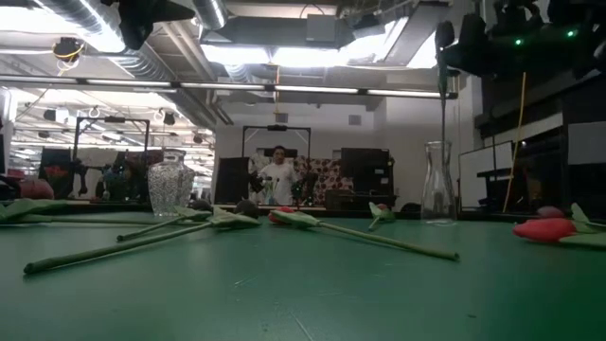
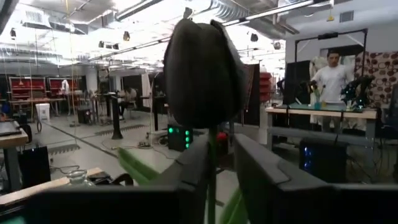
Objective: Sort flowers into vase by color
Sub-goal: Put the bottom black flower into the top right transparent vase, then put the right black flower into the top right transparent vase
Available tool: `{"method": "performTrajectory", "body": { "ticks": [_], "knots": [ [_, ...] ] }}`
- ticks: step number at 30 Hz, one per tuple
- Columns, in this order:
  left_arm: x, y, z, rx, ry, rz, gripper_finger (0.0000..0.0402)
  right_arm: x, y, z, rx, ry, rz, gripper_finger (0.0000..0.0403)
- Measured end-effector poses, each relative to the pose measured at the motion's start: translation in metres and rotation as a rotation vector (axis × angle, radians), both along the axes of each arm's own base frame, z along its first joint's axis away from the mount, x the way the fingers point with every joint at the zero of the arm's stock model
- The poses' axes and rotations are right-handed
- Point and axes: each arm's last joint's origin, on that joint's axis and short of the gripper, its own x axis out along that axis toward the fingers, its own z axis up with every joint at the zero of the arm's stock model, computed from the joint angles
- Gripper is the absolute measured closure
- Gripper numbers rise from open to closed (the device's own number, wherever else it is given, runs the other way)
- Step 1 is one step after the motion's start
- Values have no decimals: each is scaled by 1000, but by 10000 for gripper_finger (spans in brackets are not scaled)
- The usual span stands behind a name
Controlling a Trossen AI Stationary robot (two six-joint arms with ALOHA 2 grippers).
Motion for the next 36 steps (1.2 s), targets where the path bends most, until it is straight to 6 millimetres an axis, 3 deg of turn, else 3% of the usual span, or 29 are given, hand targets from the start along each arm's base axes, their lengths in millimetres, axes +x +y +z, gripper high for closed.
{"method": "performTrajectory", "body": {
  "ticks": [9,16,25,36],
  "knots": [
    [-1,3,0,23,-5,90,256,0,-1,-3,0,43,-24,213],
    [-1,3,0,11,-12,116,256,0,-1,10,-7,50,-73,185],
    [-1,3,-2,15,9,116,256,3,-3,17,75,253,-74,161],
    [-1,3,-1,0,4,119,256,-2,0,28,228,403,-36,85]
  ]
}}
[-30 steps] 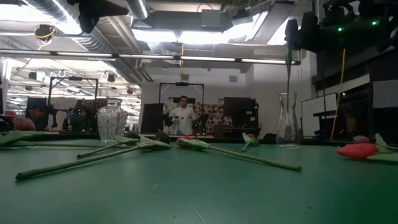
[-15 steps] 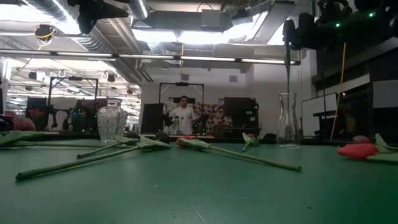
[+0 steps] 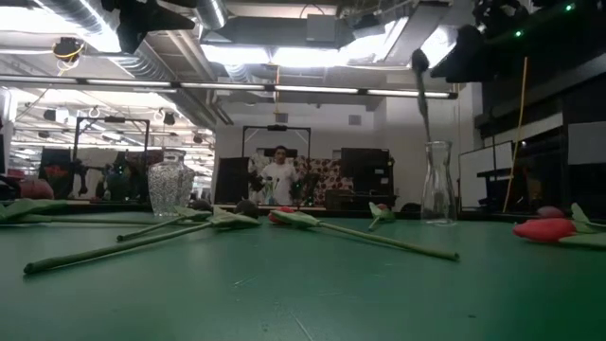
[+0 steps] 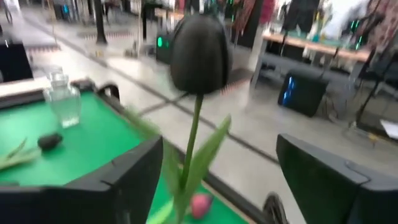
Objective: Sort flowers into vase by color
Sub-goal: Put the right black flower into the top right transparent vase
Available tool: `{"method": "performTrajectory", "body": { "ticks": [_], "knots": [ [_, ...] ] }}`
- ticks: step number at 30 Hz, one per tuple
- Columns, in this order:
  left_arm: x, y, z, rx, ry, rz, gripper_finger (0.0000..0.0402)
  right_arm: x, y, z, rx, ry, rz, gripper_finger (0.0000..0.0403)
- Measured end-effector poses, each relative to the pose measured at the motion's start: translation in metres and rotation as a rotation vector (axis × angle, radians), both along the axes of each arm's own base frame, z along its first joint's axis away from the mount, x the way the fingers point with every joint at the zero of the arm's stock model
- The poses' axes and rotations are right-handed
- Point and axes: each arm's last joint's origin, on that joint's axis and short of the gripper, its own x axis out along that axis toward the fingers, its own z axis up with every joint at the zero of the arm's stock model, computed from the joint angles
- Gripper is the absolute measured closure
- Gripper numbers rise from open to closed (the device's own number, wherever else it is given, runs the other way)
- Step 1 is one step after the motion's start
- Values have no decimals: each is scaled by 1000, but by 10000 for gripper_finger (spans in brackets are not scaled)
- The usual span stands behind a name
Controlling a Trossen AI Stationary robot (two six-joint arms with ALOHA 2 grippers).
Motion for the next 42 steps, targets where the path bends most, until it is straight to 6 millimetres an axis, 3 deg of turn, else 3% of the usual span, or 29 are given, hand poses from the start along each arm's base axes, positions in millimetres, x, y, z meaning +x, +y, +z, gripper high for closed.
{"method": "performTrajectory", "body": {
  "ticks": [5,9,17,21,25,32,38,42],
  "knots": [
    [0,0,0,-13,-5,3,256,-7,5,17,99,46,50,80],
    [0,0,-1,-36,1,2,256,-15,13,27,291,55,171,79],
    [-1,0,-4,-31,35,0,256,-16,30,-6,804,184,442,79],
    [-1,0,-4,-32,35,1,256,-7,42,-26,933,265,523,79],
    [-1,-1,-4,-42,37,-31,256,6,55,-35,944,332,522,79],
    [-1,-2,-4,-49,34,-52,256,54,88,-38,809,253,604,79],
    [-1,-2,-4,-52,34,-52,256,91,118,-64,691,267,527,79],
    [-1,-2,-4,-42,36,-49,256,115,125,-83,648,250,399,79]
  ]
}}
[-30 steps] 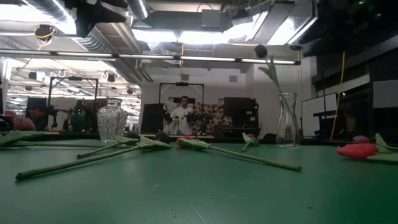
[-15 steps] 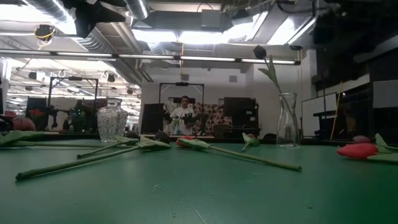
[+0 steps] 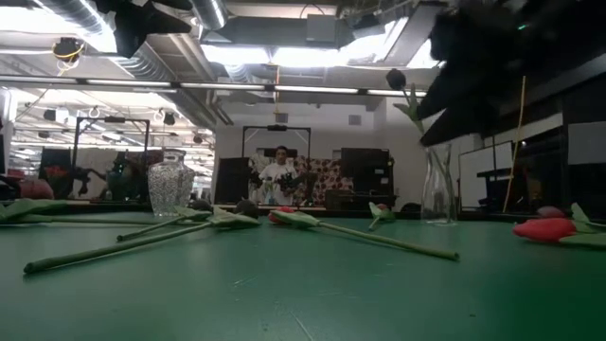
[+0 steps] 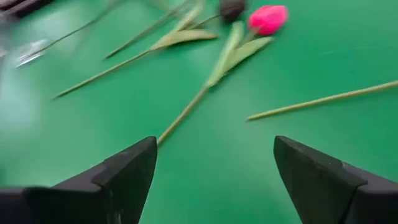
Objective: Sort flowers into vase by color
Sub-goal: Put the right black flower into the top right transparent vase
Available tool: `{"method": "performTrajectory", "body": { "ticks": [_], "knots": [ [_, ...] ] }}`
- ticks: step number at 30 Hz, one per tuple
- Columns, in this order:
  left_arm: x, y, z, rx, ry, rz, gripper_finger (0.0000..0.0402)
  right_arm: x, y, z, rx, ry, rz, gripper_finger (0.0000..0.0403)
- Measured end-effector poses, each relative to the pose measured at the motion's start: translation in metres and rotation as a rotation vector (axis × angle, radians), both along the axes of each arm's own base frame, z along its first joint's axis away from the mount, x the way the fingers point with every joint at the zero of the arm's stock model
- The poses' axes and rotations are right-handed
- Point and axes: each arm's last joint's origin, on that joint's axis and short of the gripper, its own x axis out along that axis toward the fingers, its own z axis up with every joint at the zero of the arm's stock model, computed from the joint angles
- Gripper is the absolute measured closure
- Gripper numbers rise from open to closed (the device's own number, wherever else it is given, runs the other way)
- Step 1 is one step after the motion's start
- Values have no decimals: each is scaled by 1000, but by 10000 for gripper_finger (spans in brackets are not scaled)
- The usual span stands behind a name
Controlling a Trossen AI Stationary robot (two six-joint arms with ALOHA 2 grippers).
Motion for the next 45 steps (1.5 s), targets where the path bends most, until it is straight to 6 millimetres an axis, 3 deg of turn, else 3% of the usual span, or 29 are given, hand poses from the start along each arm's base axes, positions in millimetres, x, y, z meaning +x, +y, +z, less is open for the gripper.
{"method": "performTrajectory", "body": {
  "ticks": [9,14,22,38,45],
  "knots": [
    [0,0,-1,2,7,1,256,67,16,-20,-95,100,-82,79],
    [0,0,-1,2,6,2,256,104,19,-15,-53,74,-227,79],
    [-1,0,-3,1,26,3,256,155,19,-8,-52,26,-294,79],
    [-1,0,-5,4,48,1,256,174,22,-50,-2,25,-400,79],
    [-2,0,-5,3,50,1,256,187,17,-48,84,-80,-386,79]
  ]
}}
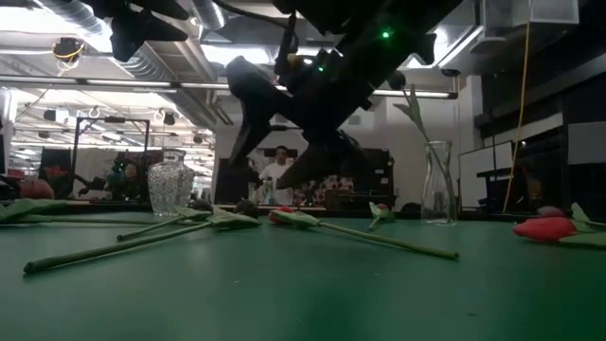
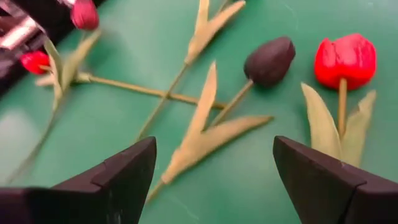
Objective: Sort flowers into vase by color
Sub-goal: Put the right black flower into the top right transparent vase
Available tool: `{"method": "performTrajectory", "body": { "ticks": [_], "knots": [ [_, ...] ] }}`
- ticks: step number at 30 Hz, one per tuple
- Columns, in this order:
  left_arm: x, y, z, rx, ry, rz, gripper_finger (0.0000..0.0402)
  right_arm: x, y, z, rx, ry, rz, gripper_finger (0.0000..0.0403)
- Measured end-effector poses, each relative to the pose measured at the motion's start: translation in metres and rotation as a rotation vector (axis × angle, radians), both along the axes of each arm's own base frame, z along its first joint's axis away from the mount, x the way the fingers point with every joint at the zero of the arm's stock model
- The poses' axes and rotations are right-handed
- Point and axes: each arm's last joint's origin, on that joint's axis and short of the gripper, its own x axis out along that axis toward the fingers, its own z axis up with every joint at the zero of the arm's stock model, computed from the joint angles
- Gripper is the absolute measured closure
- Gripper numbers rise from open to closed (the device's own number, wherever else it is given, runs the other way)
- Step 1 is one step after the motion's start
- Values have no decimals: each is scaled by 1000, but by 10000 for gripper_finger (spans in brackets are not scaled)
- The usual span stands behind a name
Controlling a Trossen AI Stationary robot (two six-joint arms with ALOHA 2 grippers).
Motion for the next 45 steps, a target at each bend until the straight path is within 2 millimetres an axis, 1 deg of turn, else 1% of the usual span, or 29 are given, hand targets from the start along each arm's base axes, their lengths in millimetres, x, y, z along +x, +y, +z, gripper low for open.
{"method": "performTrajectory", "body": {
  "ticks": [4,7,11,15,18,21,26,29,33,35,38,45],
  "knots": [
    [0,0,0,0,0,0,256,5,-12,2,24,-36,-13,79],
    [0,0,0,-1,0,0,256,5,-20,1,56,-20,-8,79],
    [0,0,0,0,5,0,256,6,-25,1,39,-23,-40,79],
    [0,0,-1,1,7,0,256,5,-25,1,45,-34,-75,79],
    [0,0,-1,5,8,-1,256,9,-24,-5,59,-52,-73,79],
    [0,0,-1,6,10,-1,256,16,-22,-16,96,-68,-39,79],
    [-1,0,-2,8,24,0,256,28,-19,-34,113,-13,6,79],
    [-1,0,-2,7,26,0,256,37,-17,-36,112,-18,20,79],
    [-1,0,-2,8,30,0,256,42,-17,-37,88,41,2,84],
    [-1,0,-2,9,31,-1,256,44,-19,-37,80,67,-9,97],
    [-1,0,-3,9,31,0,256,44,-22,-37,77,88,-17,132],
    [-1,0,-3,8,31,0,256,42,-24,-39,66,126,-24,247]
  ]
}}
